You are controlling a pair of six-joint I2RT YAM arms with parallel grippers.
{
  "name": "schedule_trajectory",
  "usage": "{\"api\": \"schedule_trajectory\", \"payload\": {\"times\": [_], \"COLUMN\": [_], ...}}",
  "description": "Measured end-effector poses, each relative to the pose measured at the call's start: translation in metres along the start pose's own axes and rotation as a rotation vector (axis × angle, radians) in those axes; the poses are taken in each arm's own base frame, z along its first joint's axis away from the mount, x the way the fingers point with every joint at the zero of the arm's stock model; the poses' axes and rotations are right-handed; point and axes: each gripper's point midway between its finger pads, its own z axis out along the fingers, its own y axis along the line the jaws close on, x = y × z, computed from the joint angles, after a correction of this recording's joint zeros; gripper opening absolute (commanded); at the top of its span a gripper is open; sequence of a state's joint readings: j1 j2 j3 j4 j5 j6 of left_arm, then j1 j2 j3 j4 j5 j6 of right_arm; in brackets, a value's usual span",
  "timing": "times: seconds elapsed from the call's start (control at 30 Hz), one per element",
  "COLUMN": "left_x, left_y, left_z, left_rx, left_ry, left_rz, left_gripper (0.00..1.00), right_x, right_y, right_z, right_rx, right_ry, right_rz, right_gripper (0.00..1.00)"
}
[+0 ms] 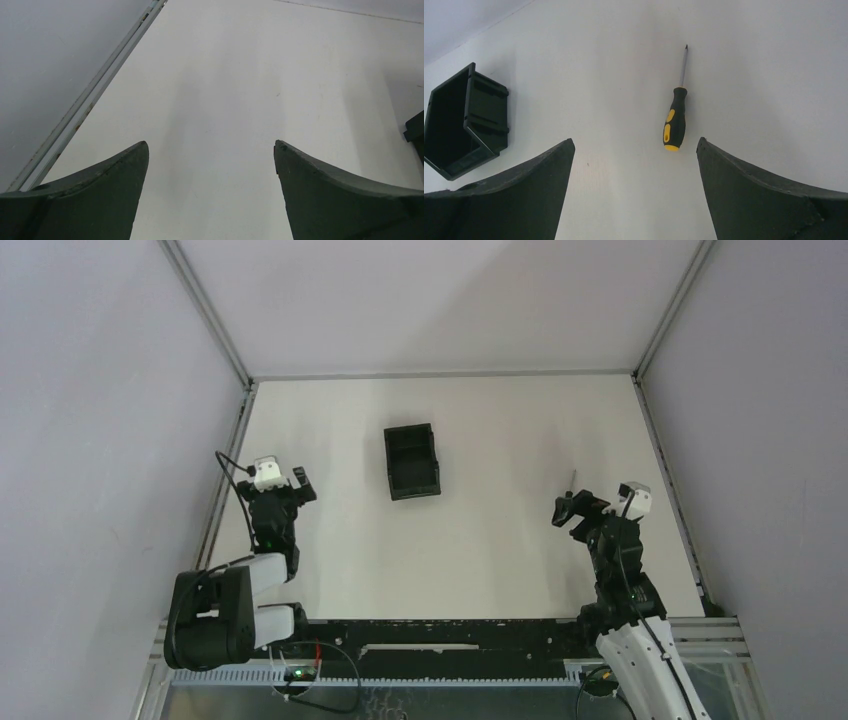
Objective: Put the screwdriver in the bin
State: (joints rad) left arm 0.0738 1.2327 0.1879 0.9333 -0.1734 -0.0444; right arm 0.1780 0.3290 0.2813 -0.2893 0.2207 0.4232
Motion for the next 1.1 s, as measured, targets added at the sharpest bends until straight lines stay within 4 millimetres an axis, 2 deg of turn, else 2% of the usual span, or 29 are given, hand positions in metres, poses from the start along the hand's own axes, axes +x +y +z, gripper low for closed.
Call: {"api": "schedule_trajectory", "payload": {"times": [0.17,0.27,0.37,0.5,0.57,0.63,0.67,0.73,0.77,0.83,0.97,1.03,1.1], "left_x": [0.0,0.0,0.0,0.0,0.0,0.0,0.0,0.0,0.0,0.0,0.0,0.0,0.0], "left_y": [0.0,0.0,0.0,0.0,0.0,0.0,0.0,0.0,0.0,0.0,0.0,0.0,0.0], "left_z": [0.0,0.0,0.0,0.0,0.0,0.0,0.0,0.0,0.0,0.0,0.0,0.0,0.0], "left_rx": [0.0,0.0,0.0,0.0,0.0,0.0,0.0,0.0,0.0,0.0,0.0,0.0,0.0], "left_ry": [0.0,0.0,0.0,0.0,0.0,0.0,0.0,0.0,0.0,0.0,0.0,0.0,0.0], "left_rz": [0.0,0.0,0.0,0.0,0.0,0.0,0.0,0.0,0.0,0.0,0.0,0.0,0.0], "left_gripper": [1.0,1.0,1.0,1.0,1.0,1.0,1.0,1.0,1.0,1.0,1.0,1.0,1.0], "right_x": [-0.003,-0.016,-0.053,-0.128,-0.159,-0.174,-0.176,-0.159,-0.138,-0.084,-0.002,0.028,0.047], "right_y": [0.001,0.013,0.033,0.061,0.07,0.07,0.065,0.05,0.037,0.009,-0.027,-0.037,-0.044], "right_z": [0.001,0.0,-0.002,0.005,0.02,0.044,0.061,0.09,0.104,0.12,0.127,0.124,0.12], "right_rx": [0.002,-0.033,-0.057,-0.011,0.027,0.077,0.11,0.154,0.181,0.243,0.327,0.351,0.37], "right_ry": [-0.007,-0.003,-0.03,-0.055,-0.024,0.041,0.096,0.214,0.3,0.509,0.797,0.894,0.955], "right_rz": [0.005,-0.016,-0.026,-0.032,-0.046,-0.056,-0.058,-0.056,-0.052,-0.042,-0.022,-0.024,-0.028], "right_gripper": [0.99,0.98,0.97,0.99,0.99,0.97,0.96,0.91,0.89,0.85,0.74,0.65,0.56]}}
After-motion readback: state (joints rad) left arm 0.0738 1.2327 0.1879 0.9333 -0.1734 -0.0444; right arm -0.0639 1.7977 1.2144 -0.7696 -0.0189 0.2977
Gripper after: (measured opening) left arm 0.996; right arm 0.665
